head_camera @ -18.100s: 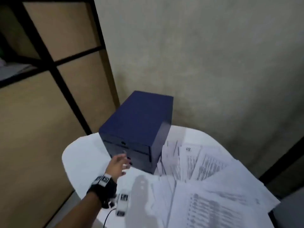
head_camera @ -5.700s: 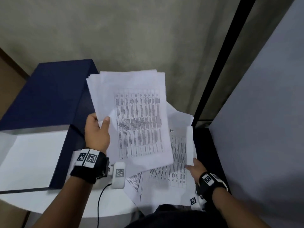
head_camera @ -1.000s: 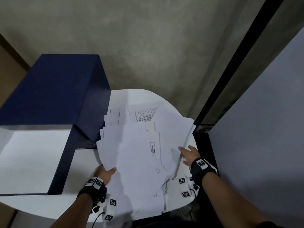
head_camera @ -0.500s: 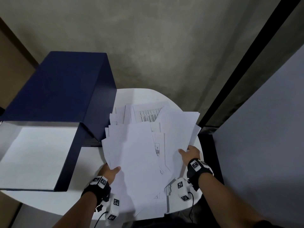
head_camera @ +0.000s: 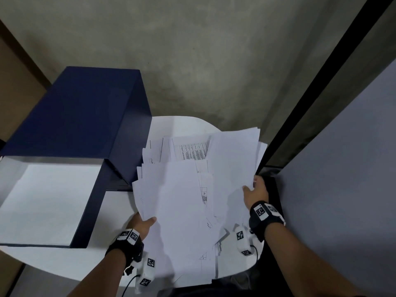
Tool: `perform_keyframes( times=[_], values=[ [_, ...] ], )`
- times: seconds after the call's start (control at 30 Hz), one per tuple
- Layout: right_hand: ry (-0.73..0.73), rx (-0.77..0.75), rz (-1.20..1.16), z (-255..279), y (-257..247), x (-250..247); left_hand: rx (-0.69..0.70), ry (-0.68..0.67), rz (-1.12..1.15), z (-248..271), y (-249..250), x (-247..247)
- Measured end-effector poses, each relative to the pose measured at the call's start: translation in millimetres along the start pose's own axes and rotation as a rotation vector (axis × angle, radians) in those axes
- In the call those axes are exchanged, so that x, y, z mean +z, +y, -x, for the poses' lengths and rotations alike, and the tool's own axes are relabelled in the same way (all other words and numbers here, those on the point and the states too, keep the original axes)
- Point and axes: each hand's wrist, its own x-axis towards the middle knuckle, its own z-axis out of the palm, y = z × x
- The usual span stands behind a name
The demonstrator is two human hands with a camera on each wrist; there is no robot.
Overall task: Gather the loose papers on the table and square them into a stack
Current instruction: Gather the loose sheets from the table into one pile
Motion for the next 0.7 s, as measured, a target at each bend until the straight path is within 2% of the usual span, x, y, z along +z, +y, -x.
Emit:
perform_keyframes(
  times=[0.2, 0.33, 0.43, 0.5, 0.63, 0.7],
  values=[
    [-0.058, -0.323, -0.13, -16.1, -75.5, -47.9, 0.026, -0.018, 0.014, 0.2, -3.1, -1.3],
    [-0.094, -0.389, -0.377, -2.3, -132.1, -59.9, 0.041, -0.019, 0.009, 1.6, -2.6, -1.7],
    [-0.246, -0.317, -0.701, 7.2, -144.2, -55.7, 0.022, -0.022, 0.041, 3.1, -2.1, -3.2],
    [-0.334, -0.222, -0.744, 12.1, -132.4, -44.1, -0.029, -0.008, 0.081, 2.2, -1.7, -2.5],
    [-0.418, -0.047, -0.502, 21.9, -71.0, -2.5, -0.102, -0.01, 0.185, -2.6, 3.1, -3.9],
    [-0.45, 0.041, -0.301, 27.4, -30.7, 18.4, -0.174, -0.083, 0.414, -4.9, 1.4, -1.4]
  ],
)
